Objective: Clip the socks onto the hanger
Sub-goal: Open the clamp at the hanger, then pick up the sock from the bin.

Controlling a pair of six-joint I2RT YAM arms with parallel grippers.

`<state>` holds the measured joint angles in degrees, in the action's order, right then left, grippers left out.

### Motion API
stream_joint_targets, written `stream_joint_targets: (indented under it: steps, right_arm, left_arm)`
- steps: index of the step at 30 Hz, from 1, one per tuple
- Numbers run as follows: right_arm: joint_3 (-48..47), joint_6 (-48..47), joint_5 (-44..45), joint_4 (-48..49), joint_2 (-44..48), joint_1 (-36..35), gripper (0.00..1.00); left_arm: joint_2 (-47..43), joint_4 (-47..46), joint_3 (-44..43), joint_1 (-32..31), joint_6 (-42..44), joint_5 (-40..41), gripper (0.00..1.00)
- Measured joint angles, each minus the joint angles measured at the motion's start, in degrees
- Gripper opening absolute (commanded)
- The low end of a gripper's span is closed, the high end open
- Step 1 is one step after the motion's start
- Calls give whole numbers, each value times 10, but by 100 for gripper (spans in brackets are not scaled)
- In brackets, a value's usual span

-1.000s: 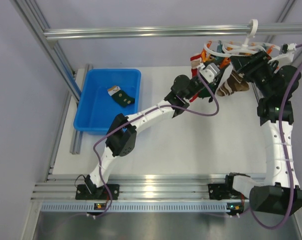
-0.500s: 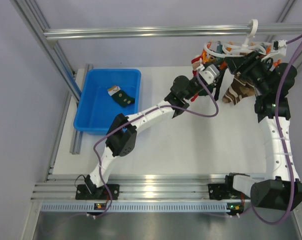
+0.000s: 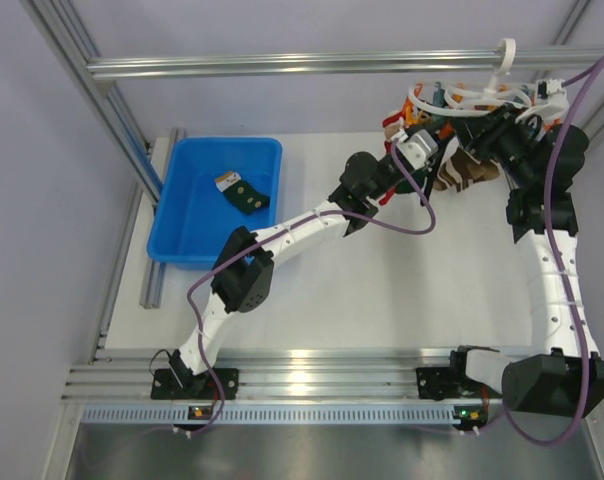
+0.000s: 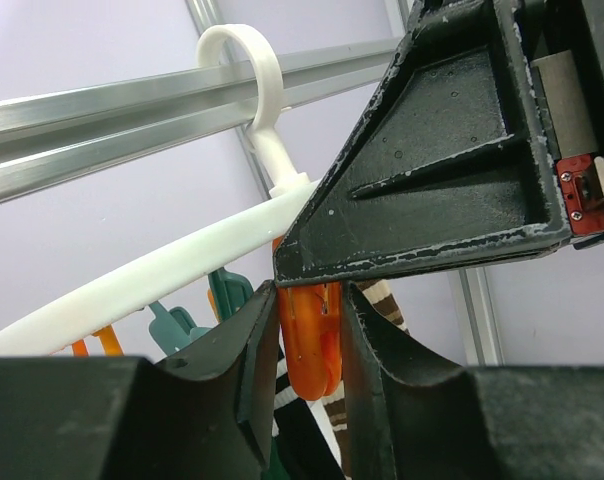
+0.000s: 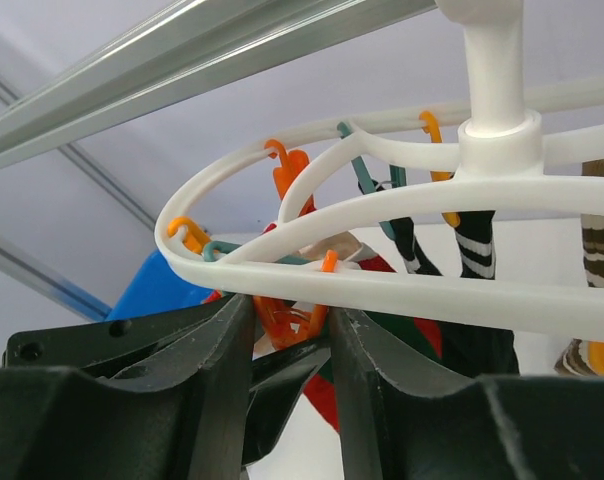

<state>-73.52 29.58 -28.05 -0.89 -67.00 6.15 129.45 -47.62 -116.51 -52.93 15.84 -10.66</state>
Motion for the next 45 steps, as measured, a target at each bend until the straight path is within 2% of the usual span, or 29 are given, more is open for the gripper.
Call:
stream_joint_targets:
  steps: [4, 6, 8, 12, 13, 14, 16, 17, 18, 21, 22, 27, 32, 36, 41, 45]
  right_arm:
    - [-9, 0, 2, -12, -7, -4, 37]
    - [-10, 2, 2, -13, -10, -5, 34]
    - [-10, 7, 4, -13, -10, -5, 28]
    - [-9, 21, 14, -12, -10, -5, 8]
    - [-7, 26, 18, -10, -10, -5, 1]
    - [-6, 30, 20, -10, -10, -5, 0]
    - [-3, 38, 21, -9, -9, -5, 0]
    - [-2, 41, 21, -9, -9, -6, 0]
    - [-2, 44, 21, -9, -9, -7, 0]
    - [0, 50, 24, 0, -9, -8, 0]
    - [0, 52, 25, 2, -9, -8, 0]
    - [0, 56, 23, 4, -9, -9, 0]
    - [-5, 56, 16, 0, -12, -9, 0]
    - [-20, 57, 0, -7, -22, -8, 0]
    - [-20, 75, -19, -2, -30, -7, 0]
    - [-20, 95, -22, 4, -30, -7, 0]
  left_arm:
    - [0, -1, 2, 1, 0, 0, 0]
    - [0, -1, 2, 1, 0, -1, 0]
    - [0, -1, 2, 2, 0, -2, 0]
    - [0, 0, 3, 3, -1, -3, 0]
    - [0, 0, 5, 3, -1, -4, 5]
    - [0, -1, 6, 3, -1, -4, 9]
    - [-1, -5, 12, 4, -1, -4, 19]
    - [-3, -9, 17, 4, -1, -3, 26]
    - [-7, -11, 23, 4, -2, -2, 38]
    - [-25, -11, 52, 3, -8, -5, 54]
    - [-31, -9, 62, 3, -11, -5, 56]
    - [-76, 21, 114, 8, -58, -13, 58]
    - [-188, 75, 224, 36, -152, -76, 59]
    - [-278, 131, 276, 74, -238, -128, 59]
    - [-374, 209, 320, 169, -323, -173, 62]
    - [-418, 351, 320, 260, -334, -162, 63]
